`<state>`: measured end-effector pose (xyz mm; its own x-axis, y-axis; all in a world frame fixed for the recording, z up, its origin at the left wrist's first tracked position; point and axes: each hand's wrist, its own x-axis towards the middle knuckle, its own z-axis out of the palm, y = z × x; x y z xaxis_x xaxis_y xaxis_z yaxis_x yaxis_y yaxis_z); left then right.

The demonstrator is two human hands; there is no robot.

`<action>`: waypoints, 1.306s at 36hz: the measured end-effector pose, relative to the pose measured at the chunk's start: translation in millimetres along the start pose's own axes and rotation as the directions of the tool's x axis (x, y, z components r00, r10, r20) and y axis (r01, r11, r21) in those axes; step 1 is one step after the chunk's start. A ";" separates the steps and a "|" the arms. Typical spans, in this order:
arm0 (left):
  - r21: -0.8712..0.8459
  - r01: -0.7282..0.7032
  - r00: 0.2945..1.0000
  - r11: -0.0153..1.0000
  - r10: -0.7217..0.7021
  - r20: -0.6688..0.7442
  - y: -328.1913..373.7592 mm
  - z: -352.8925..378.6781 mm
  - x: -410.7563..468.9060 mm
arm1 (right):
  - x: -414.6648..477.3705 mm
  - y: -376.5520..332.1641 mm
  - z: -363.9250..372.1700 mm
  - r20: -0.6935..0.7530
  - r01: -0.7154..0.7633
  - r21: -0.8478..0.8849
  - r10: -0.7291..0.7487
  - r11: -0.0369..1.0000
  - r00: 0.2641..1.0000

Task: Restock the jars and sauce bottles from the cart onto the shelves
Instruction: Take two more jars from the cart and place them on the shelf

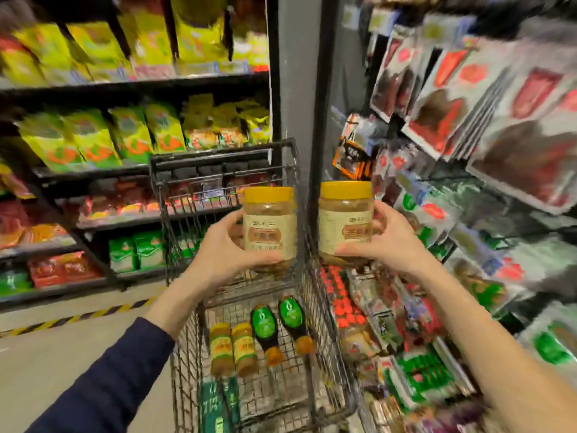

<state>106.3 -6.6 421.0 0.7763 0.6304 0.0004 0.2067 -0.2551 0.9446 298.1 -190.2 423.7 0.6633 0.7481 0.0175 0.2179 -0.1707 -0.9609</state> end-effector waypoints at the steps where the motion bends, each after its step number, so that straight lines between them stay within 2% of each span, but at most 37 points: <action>1: -0.005 -0.037 0.999 0.999 0.037 0.016 10.7 3.2 0.0 | -7.4 -8.4 -8.0 -0.026 0.020 -0.003 -0.020 1.000 0.999; 5: -0.038 -0.189 0.976 0.981 0.192 0.107 48.5 19.5 1.9 | -43.6 -36.1 -39.1 -0.167 0.068 0.001 -0.067 0.998 0.984; 9: -0.098 -0.305 0.922 0.947 0.320 0.218 78.0 35.6 4.8 | -92.9 -57.3 -63.0 -0.344 0.111 -0.075 -0.130 0.991 0.930; 14: -0.188 -0.437 0.801 0.880 0.476 0.364 112.2 66.1 -1.4 | -171.7 -82.6 -71.0 -0.536 0.074 -0.090 -0.111 0.993 0.837; 19: -0.338 -0.481 0.638 0.809 0.587 0.498 141.2 107.9 -32.5 | -261.7 -99.1 -60.3 -0.746 -0.054 -0.144 -0.073 0.988 0.662; 25: -0.477 -0.468 0.407 0.744 0.661 0.631 172.1 160.1 -104.5 | -376.0 -117.0 -36.2 -0.888 -0.185 -0.173 -0.072 0.967 0.454; 28: -0.552 -0.410 0.280 0.726 0.676 0.682 184.8 184.0 -148.8 | -432.1 -123.2 -25.6 -0.938 -0.225 -0.140 -0.056 0.964 0.343; 36: -0.674 -0.313 -0.023 0.669 0.705 0.709 211.4 241.8 -283.8 | -576.2 -141.5 13.9 -0.996 -0.326 -0.088 -0.083 0.941 0.028; 40: -0.723 -0.244 -0.130 0.646 0.717 0.685 222.7 262.1 -358.9 | -645.2 -154.4 37.5 -0.984 -0.368 -0.091 -0.141 0.925 -0.110; 47: -0.775 -0.179 -0.245 0.606 0.735 0.632 235.4 281.0 -499.1 | -772.0 -173.6 70.2 -0.945 -0.434 -0.088 -0.213 0.896 -0.248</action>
<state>-65.1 -587.3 551.0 0.3381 -0.8055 0.4867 -0.4753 0.3002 0.8270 -302.0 -693.2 557.6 0.4654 -0.7553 0.4614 -0.0297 -0.5343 -0.8448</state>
